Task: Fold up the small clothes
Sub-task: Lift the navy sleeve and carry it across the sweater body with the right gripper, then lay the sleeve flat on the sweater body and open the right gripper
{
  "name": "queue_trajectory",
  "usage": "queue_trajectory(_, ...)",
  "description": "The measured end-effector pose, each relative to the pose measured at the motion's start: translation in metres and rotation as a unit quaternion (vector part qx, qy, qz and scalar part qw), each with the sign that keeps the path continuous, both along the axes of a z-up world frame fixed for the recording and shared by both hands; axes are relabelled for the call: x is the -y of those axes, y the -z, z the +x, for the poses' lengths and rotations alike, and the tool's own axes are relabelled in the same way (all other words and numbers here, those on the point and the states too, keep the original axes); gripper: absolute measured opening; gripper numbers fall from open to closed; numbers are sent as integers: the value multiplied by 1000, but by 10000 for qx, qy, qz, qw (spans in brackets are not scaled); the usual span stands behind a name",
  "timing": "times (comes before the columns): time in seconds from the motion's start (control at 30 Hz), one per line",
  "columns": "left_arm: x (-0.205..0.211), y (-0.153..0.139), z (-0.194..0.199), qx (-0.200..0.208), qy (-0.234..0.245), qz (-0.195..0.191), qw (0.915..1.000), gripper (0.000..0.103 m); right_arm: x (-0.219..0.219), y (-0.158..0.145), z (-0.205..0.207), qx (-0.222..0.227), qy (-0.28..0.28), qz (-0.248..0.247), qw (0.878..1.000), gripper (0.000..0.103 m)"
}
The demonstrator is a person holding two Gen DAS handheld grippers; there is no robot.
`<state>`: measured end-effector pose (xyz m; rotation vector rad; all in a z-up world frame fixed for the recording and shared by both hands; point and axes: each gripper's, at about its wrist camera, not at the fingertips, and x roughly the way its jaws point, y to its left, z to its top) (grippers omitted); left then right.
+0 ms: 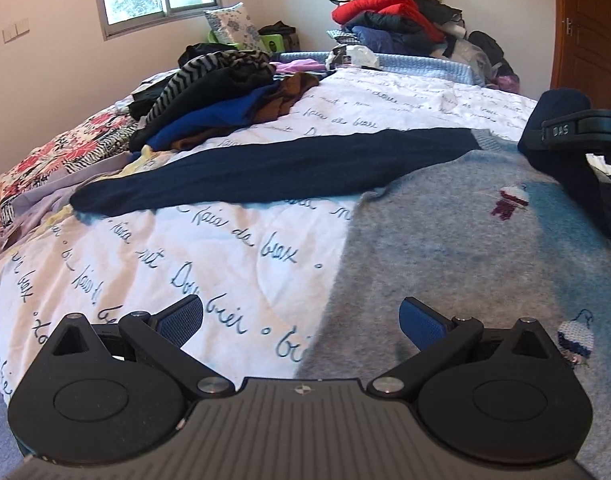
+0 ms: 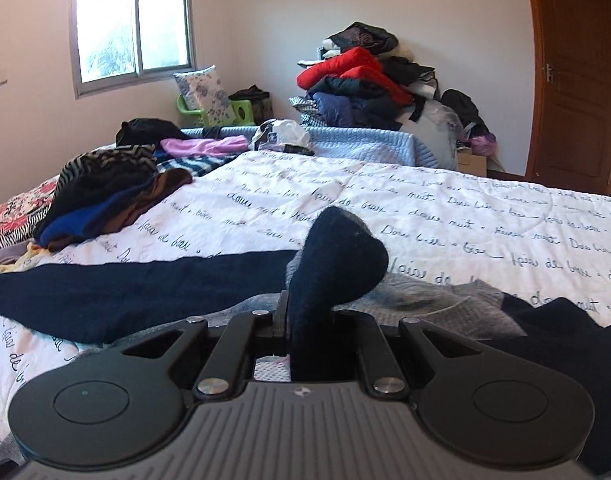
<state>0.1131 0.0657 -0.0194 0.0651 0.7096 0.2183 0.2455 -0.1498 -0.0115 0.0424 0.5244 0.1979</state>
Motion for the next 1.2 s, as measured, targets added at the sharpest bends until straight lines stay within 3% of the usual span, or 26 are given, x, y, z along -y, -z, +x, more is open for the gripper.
queue_trajectory(0.43,-20,5,1,-189,-277,-151,9993,103,-62,25,-2,-27,-552,-857,9948,11)
queue_trajectory(0.67,-34,2,4,-210,-440,-429,9979,103,-79,36,1,-69,-720,-1207,9900,12)
queue_trajectory(0.7,-37,1,4,-221,-460,-474,9976,103,-82,38,3,-121,-765,-1266,9889,14)
queue_trajectory(0.8,-47,-3,8,-183,-567,-492,9970,103,-88,41,2,-130,-882,-1330,9871,36)
queue_trajectory(0.87,-53,-6,10,-140,-648,-335,9972,103,-91,39,-3,-88,-978,-1326,9863,58)
queue_trajectory(1.0,-68,-10,13,6,-801,-4,9968,103,-92,28,-17,-84,-1356,-1095,9847,58)
queue_trajectory(1.07,-79,-12,15,26,-934,-6,9956,103,-93,26,-20,-141,-1502,-984,9836,60)
queue_trajectory(1.13,-88,-12,19,6,-1071,-54,9942,103,-96,30,-15,-458,-1686,-885,9806,71)
queue_trajectory(1.2,-96,-13,20,-16,-1148,-167,9932,103,-94,30,-15,-524,-1602,-751,9828,71)
